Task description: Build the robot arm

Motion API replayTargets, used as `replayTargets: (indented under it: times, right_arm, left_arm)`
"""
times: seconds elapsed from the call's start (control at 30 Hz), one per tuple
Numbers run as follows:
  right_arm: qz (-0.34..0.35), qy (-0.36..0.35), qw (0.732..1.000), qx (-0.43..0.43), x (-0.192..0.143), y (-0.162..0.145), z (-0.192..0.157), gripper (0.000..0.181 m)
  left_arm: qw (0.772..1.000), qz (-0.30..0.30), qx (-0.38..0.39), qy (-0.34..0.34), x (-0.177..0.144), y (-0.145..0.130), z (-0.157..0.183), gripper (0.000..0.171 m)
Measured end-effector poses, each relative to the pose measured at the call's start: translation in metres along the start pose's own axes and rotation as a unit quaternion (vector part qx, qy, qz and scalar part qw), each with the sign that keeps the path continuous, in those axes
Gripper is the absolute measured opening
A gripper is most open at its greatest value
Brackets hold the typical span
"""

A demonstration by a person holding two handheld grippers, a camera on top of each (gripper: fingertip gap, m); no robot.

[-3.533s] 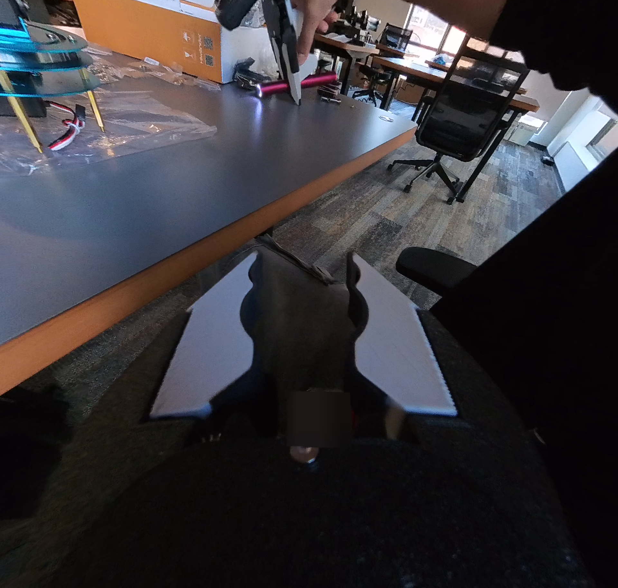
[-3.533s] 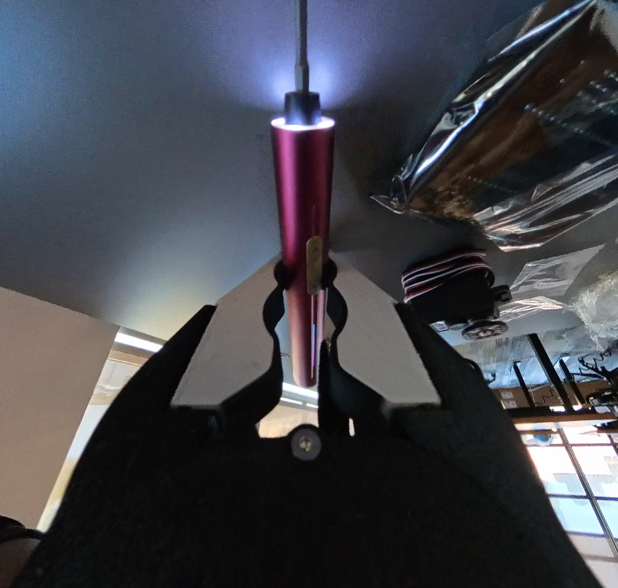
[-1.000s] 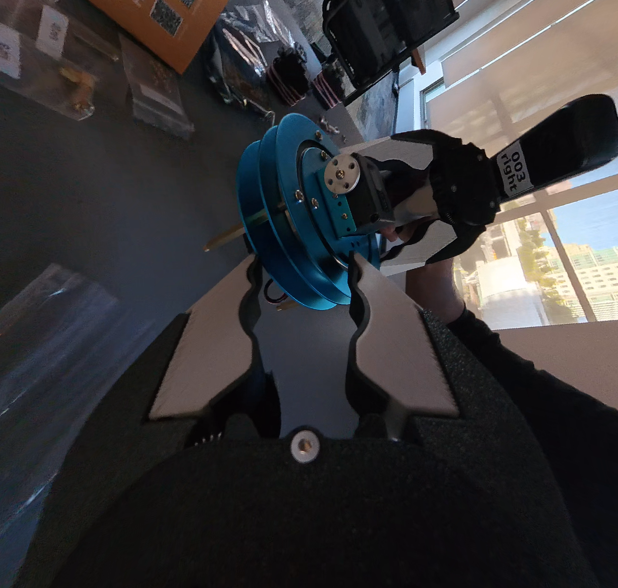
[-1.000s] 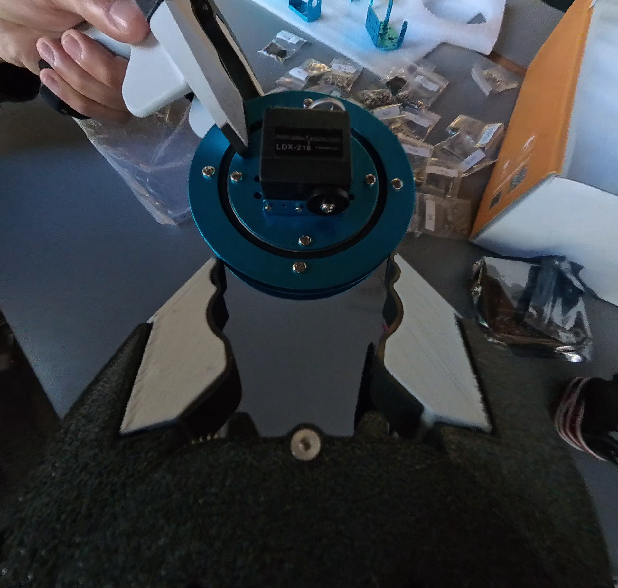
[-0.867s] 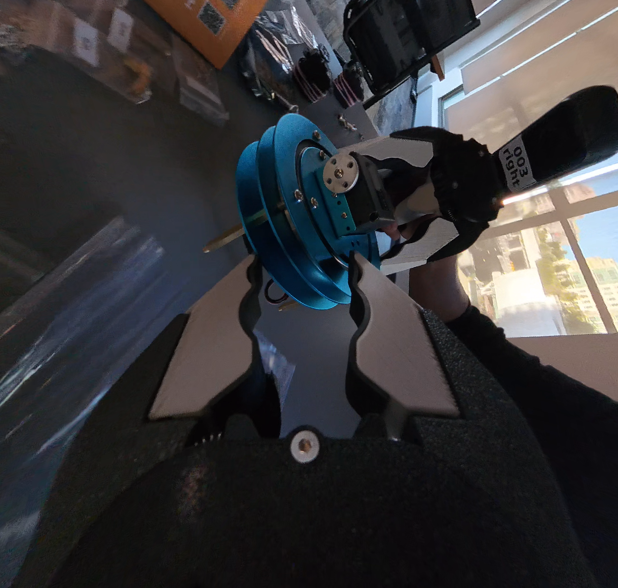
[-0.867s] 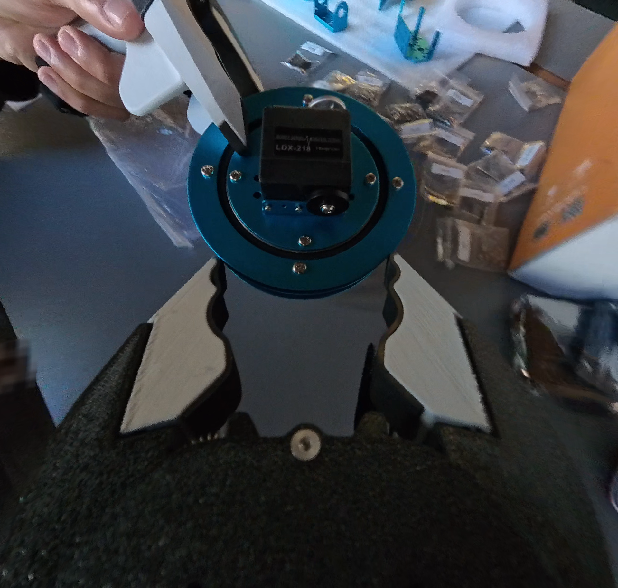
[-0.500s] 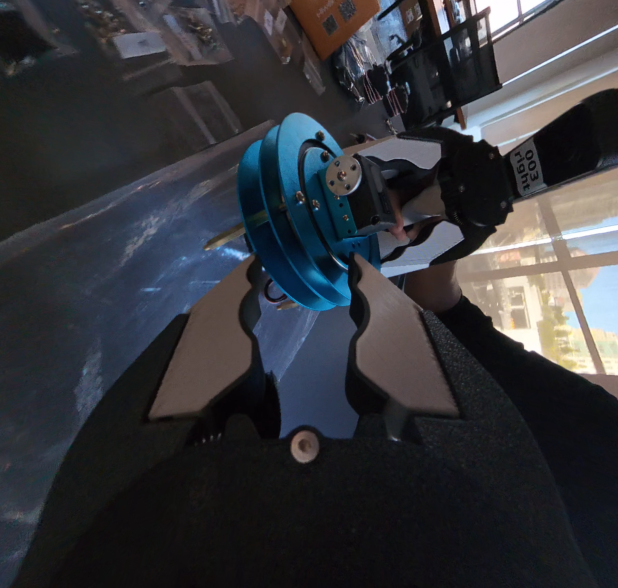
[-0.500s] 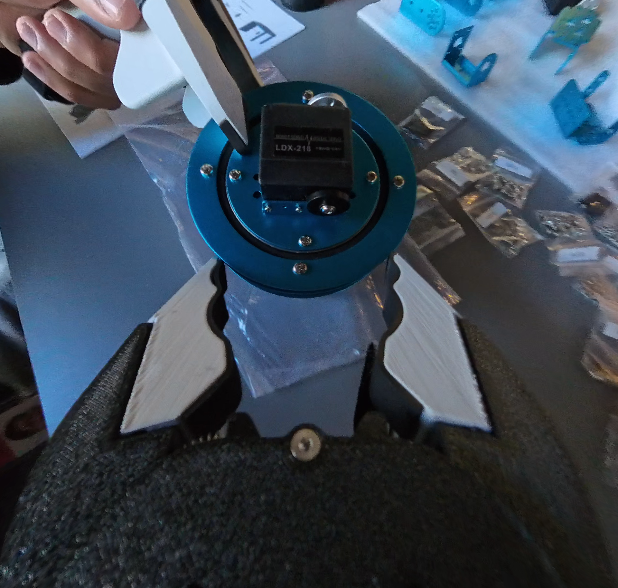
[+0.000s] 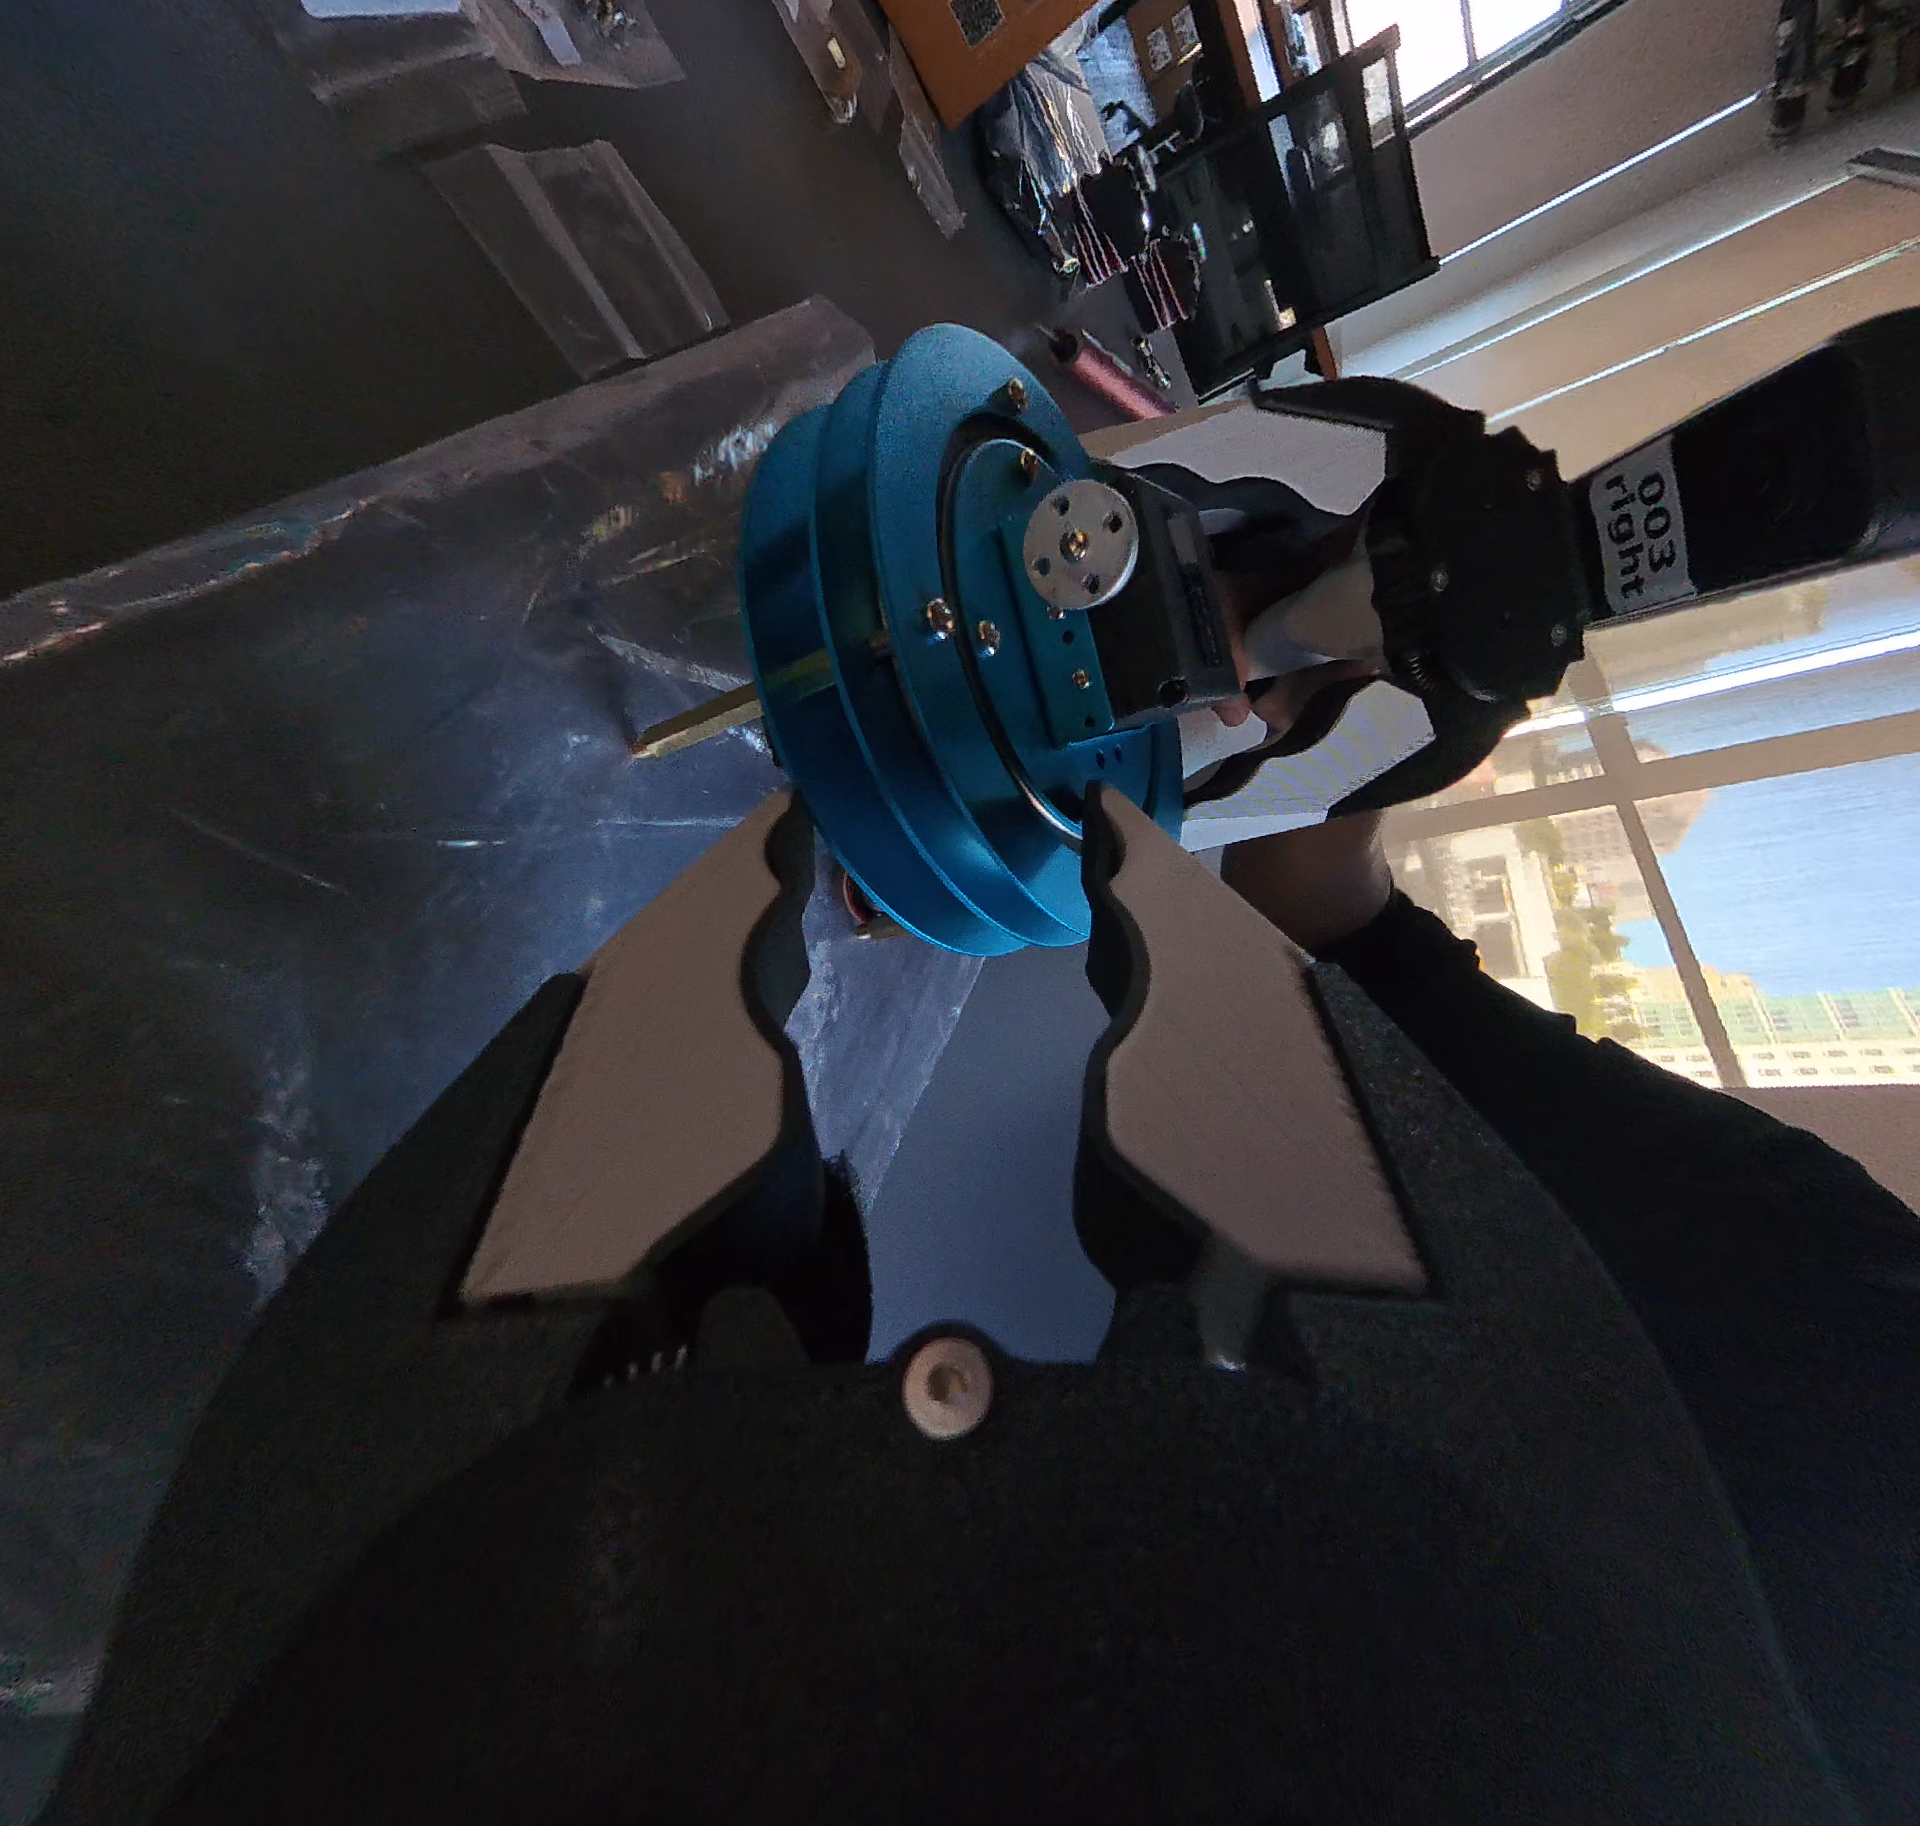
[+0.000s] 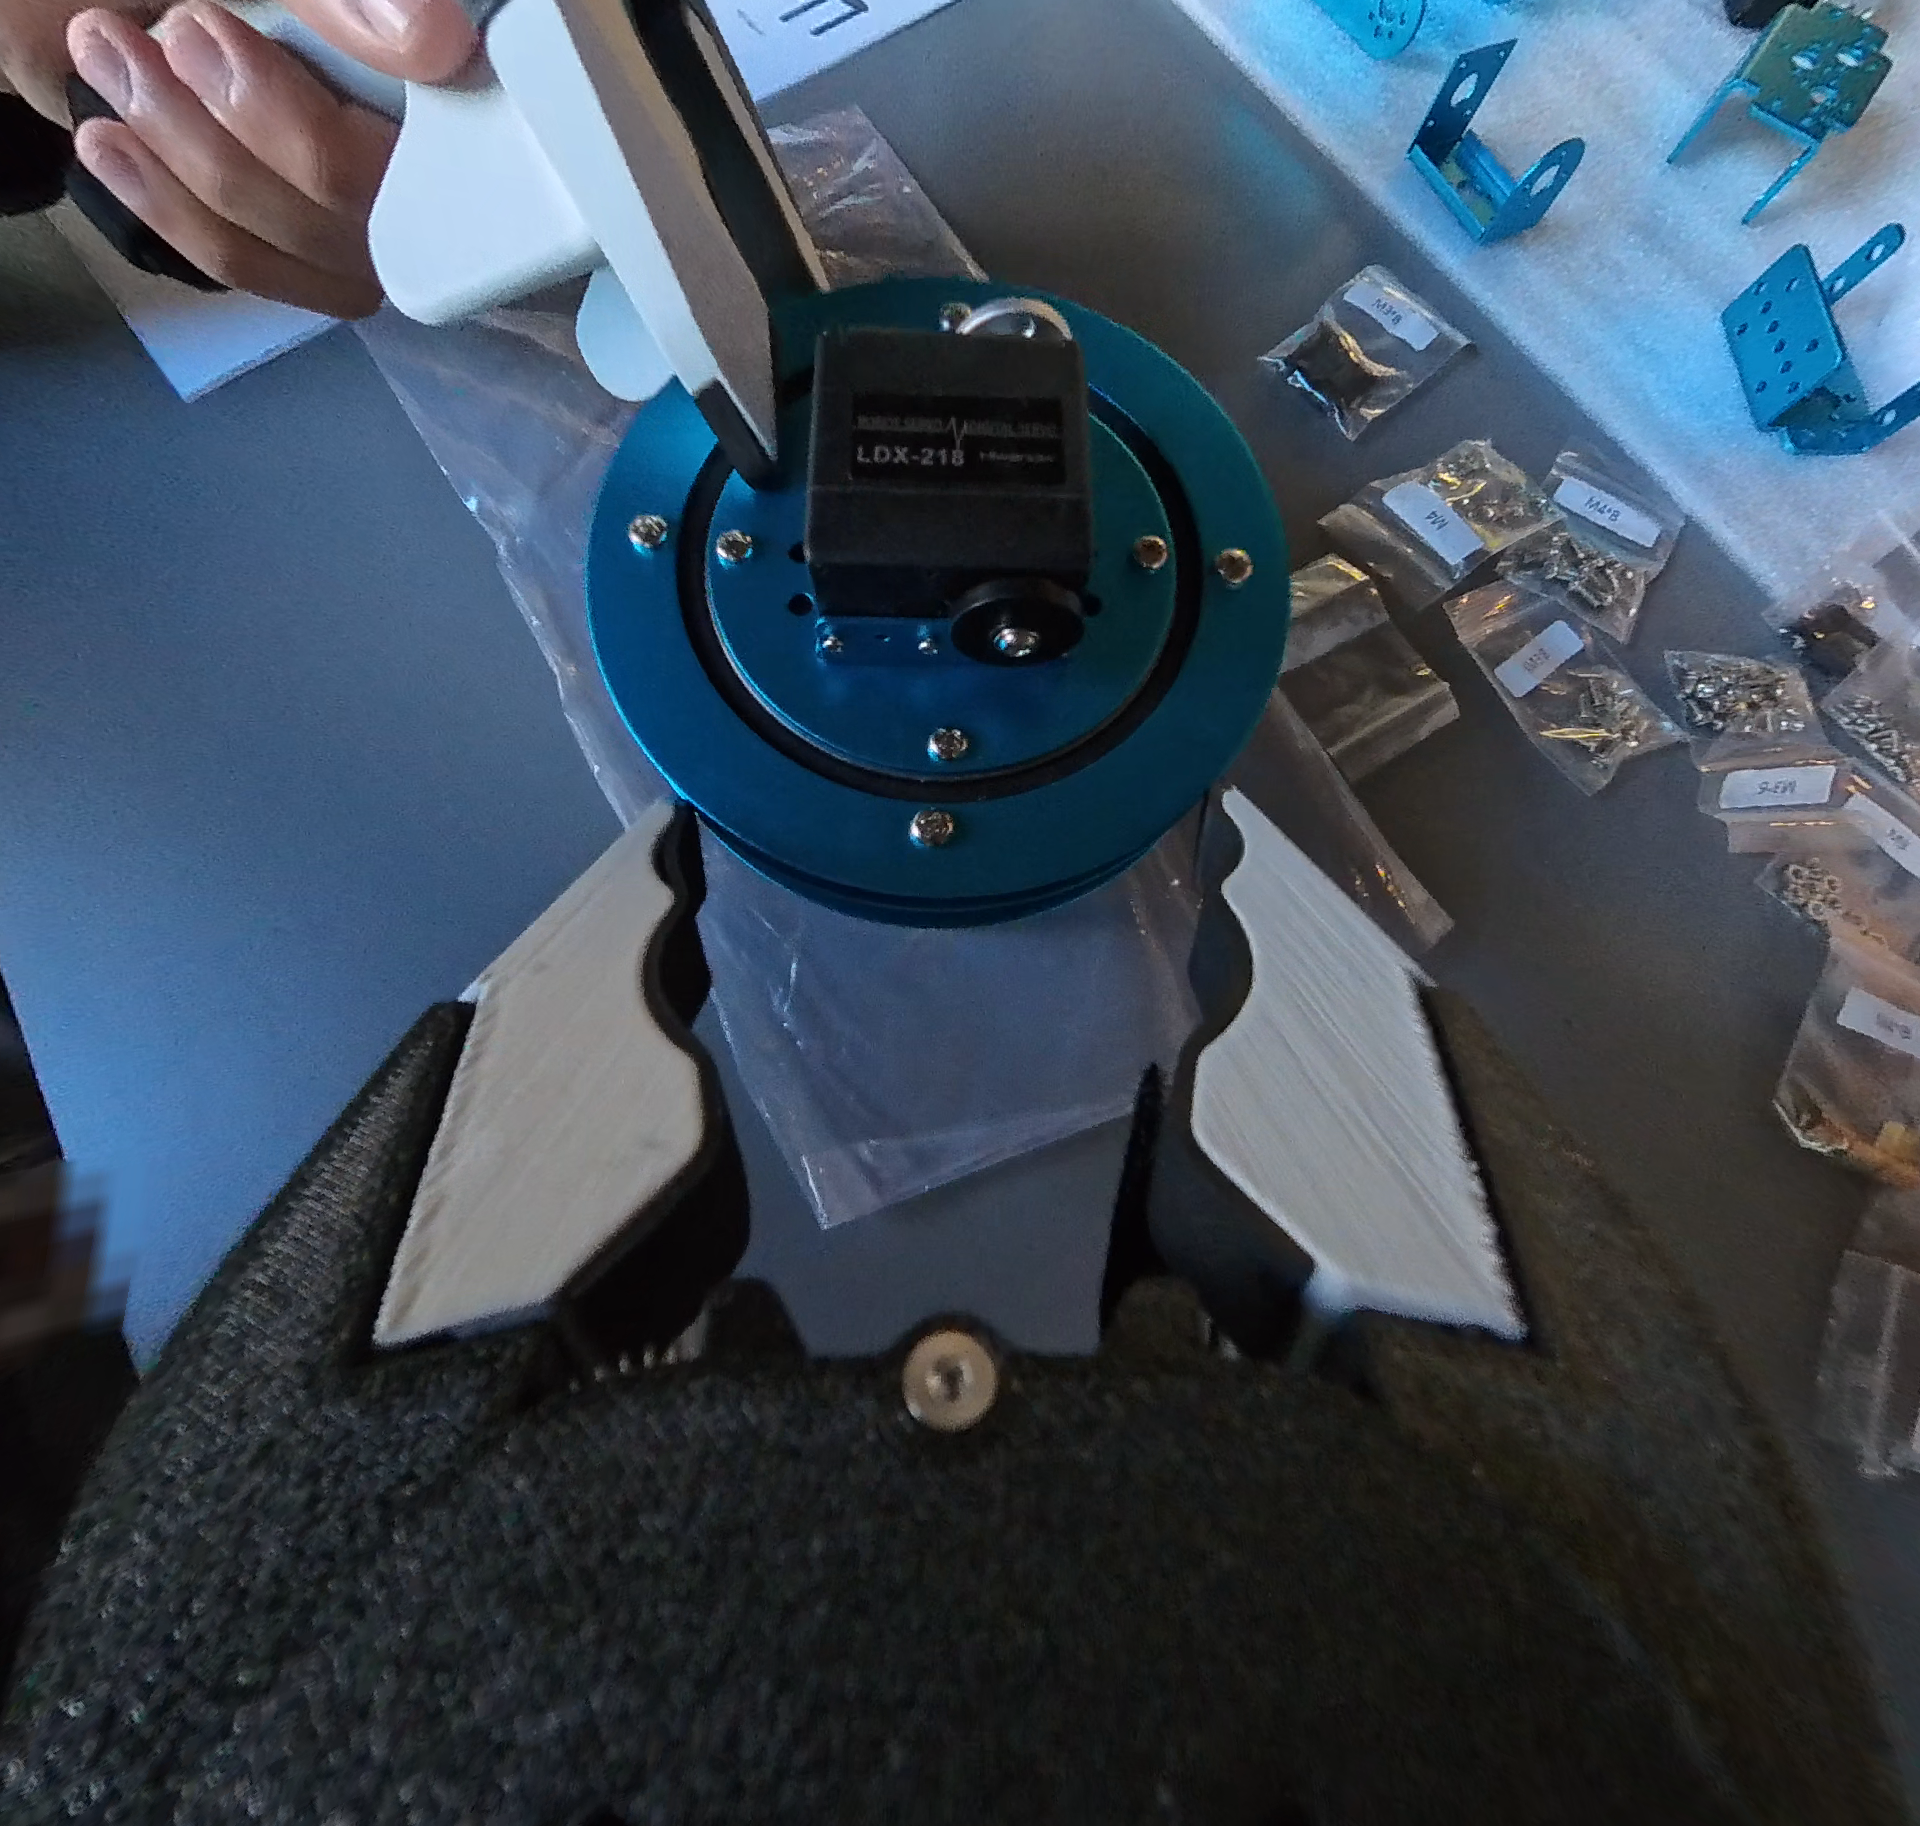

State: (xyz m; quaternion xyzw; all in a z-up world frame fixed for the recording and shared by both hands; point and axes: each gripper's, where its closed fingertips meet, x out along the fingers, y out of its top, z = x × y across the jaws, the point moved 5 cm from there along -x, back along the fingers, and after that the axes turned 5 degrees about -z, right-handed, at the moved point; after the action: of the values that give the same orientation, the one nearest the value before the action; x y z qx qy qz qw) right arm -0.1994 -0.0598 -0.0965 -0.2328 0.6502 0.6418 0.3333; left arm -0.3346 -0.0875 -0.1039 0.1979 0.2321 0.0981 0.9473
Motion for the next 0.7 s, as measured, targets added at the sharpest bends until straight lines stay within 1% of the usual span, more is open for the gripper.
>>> replayTargets:
  times: [0.13, 0.27, 0.33, 0.4, 0.43, 0.47, 0.5, 0.57, 0.6, 0.63, 0.7]
  right_arm:
    - [0.004, 0.006, 1.0, -0.001, 0.0, 0.0, 0.001, 0.095]
    - [0.03, 0.027, 0.999, 0.013, -0.006, 0.001, 0.003, 0.096]
    - [0.063, 0.044, 0.996, 0.039, -0.022, 0.005, 0.01, 0.096]
    - [0.099, 0.05, 0.992, 0.067, -0.041, 0.011, 0.028, 0.088]
    - [0.11, 0.042, 0.99, 0.077, -0.047, 0.015, 0.042, 0.083]
    - [0.118, 0.037, 0.989, 0.085, -0.05, 0.02, 0.056, 0.079]
    - [0.123, 0.036, 0.987, 0.096, -0.049, 0.026, 0.069, 0.078]
    - [0.123, 0.042, 0.984, 0.124, -0.04, 0.041, 0.089, 0.072]
    - [0.131, 0.055, 0.982, 0.124, -0.035, 0.052, 0.093, 0.066]
    - [0.139, 0.067, 0.981, 0.119, -0.03, 0.063, 0.094, 0.061]
    - [0.145, 0.078, 0.981, 0.097, -0.015, 0.085, 0.096, 0.057]
  left_arm:
    - [1.0, 0.005, -0.002, -0.007, 0.0, -0.001, 0.0, 0.051]
    - [1.0, 0.018, 0.024, -0.007, -0.003, -0.005, 0.0, 0.053]
    - [0.997, 0.043, 0.059, 0.02, -0.014, -0.007, 0.003, 0.057]
    - [0.988, 0.078, 0.115, 0.062, -0.036, -0.011, 0.01, 0.058]
    - [0.979, 0.101, 0.144, 0.1, -0.052, -0.013, 0.014, 0.058]
    - [0.963, 0.139, 0.175, 0.151, -0.072, -0.016, 0.018, 0.058]
    - [0.939, 0.184, 0.202, 0.209, -0.094, -0.021, 0.022, 0.058]
    - [0.882, 0.265, 0.221, 0.321, -0.137, -0.044, 0.028, 0.059]
    - [0.853, 0.305, 0.209, 0.368, -0.156, -0.06, 0.029, 0.059]
    - [0.829, 0.336, 0.189, 0.406, -0.172, -0.078, 0.028, 0.059]
    - [0.788, 0.368, 0.131, 0.475, -0.2, -0.118, 0.019, 0.059]
